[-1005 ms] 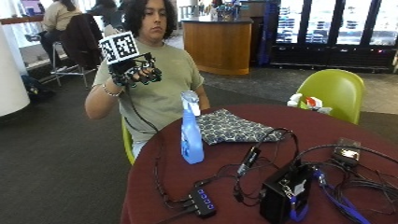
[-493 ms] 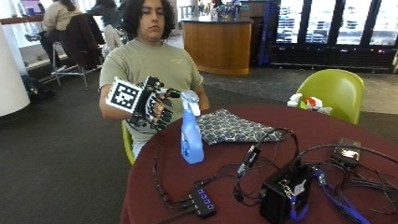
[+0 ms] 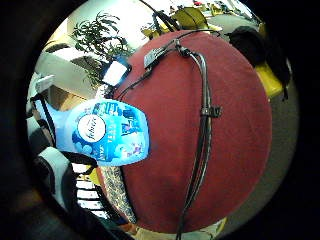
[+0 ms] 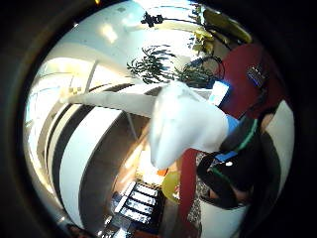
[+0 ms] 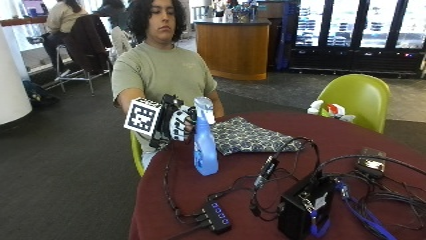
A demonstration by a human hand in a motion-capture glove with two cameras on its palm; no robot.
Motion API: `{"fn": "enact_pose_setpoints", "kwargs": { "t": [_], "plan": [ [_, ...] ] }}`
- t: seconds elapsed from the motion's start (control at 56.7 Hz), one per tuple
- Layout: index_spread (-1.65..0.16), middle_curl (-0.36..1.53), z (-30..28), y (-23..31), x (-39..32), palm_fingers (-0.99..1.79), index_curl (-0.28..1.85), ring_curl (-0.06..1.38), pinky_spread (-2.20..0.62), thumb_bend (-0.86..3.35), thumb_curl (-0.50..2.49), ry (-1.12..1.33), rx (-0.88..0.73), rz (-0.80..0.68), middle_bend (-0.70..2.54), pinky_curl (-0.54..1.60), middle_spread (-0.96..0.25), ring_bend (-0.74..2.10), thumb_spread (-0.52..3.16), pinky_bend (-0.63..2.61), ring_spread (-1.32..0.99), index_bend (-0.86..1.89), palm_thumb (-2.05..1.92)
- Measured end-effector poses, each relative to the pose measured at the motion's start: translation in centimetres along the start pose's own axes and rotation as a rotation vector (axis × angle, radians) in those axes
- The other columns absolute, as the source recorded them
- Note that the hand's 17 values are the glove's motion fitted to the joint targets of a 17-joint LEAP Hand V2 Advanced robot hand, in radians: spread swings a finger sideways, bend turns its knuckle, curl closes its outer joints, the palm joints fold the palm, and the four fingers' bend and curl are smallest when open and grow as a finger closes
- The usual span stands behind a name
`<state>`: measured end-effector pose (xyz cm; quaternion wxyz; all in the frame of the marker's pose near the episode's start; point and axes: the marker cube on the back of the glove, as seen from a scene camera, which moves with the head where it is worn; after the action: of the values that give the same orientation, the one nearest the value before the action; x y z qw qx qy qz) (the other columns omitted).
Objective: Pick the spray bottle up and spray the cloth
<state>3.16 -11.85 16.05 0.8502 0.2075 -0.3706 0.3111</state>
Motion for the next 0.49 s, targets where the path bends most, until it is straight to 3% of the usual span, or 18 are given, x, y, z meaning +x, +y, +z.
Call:
{"fn": "enact_pose_setpoints", "kwargs": {
  "t": [0.317, 0.441, 0.493],
  "plan": [
    [-0.22, 0.79, -1.2, 1.8, -1.2, 1.22, 0.61, 0.69, -0.15, 0.08, 0.64, 0.013, -0.021, -0.020, 0.97, 0.68, -0.19, 1.09, 1.25, 0.99, -0.20, 0.87, 0.94],
    [-0.24, 0.74, -1.8, 3.7, -2.3, 0.94, 0.57, 0.65, -0.19, -0.01, 0.67, 0.044, -0.177, -0.070, 0.80, 0.64, -0.19, 1.01, 1.07, 0.94, -0.18, 0.56, 0.89],
    [-0.25, 0.71, -2.3, 4.7, -2.4, 0.73, 0.55, 0.64, -0.18, -0.02, 0.68, 0.058, -0.231, -0.166, 0.70, 0.61, -0.18, 0.96, 1.01, 0.85, -0.17, 0.43, 0.89]
  ]
}}
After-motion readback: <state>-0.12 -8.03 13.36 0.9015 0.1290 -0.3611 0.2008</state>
